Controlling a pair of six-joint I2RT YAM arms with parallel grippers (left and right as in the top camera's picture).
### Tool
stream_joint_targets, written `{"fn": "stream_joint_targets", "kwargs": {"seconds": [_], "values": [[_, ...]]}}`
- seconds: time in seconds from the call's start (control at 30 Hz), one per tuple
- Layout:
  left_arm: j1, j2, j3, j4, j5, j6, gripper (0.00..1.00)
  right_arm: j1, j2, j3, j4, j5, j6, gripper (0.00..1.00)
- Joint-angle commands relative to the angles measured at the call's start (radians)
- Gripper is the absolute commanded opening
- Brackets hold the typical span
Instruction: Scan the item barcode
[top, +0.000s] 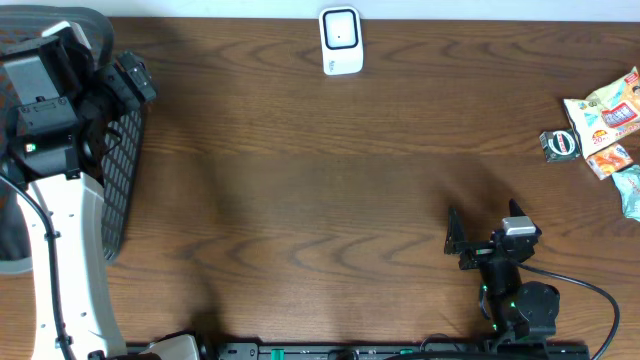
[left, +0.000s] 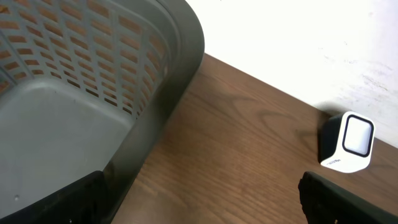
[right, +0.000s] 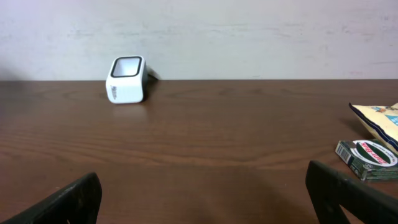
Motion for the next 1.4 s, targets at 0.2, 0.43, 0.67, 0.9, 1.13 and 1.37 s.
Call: {"fn": "stream_joint_targets", "kwargs": {"seconds": [0.2, 0.43, 0.67, 0.9, 1.13, 1.37], "values": [[0.014, 0.017, 0.004, -0.018, -0.047, -0.002, 0.98, -0.002, -0.01, -0.001, -0.008, 0.008, 0.014, 0.99], [0.014, 0.017, 0.004, -0.018, -0.047, -0.002, 0.98, -0.002, -0.01, -0.001, -0.002, 0.001, 0.014, 0.99], [0.014, 0.017, 0.004, -0.018, -0.047, -0.002, 0.98, -0.002, -0.01, -0.001, -0.002, 0.001, 0.014, 0.99], [0.014, 0.017, 0.004, -0.018, -0.047, -0.002, 0.98, -0.002, -0.01, -0.001, -0.002, 0.001, 0.014, 0.99], [0.014, 0.017, 0.004, -0.018, -0.047, -0.002, 0.98, -0.002, -0.01, -0.001, -0.002, 0.001, 0.014, 0.99], [0.014, 0.017, 0.004, -0.018, -0.052, -0.002, 0.98, -0.002, -0.01, -0.001, -0.002, 0.0, 0.014, 0.99]]}}
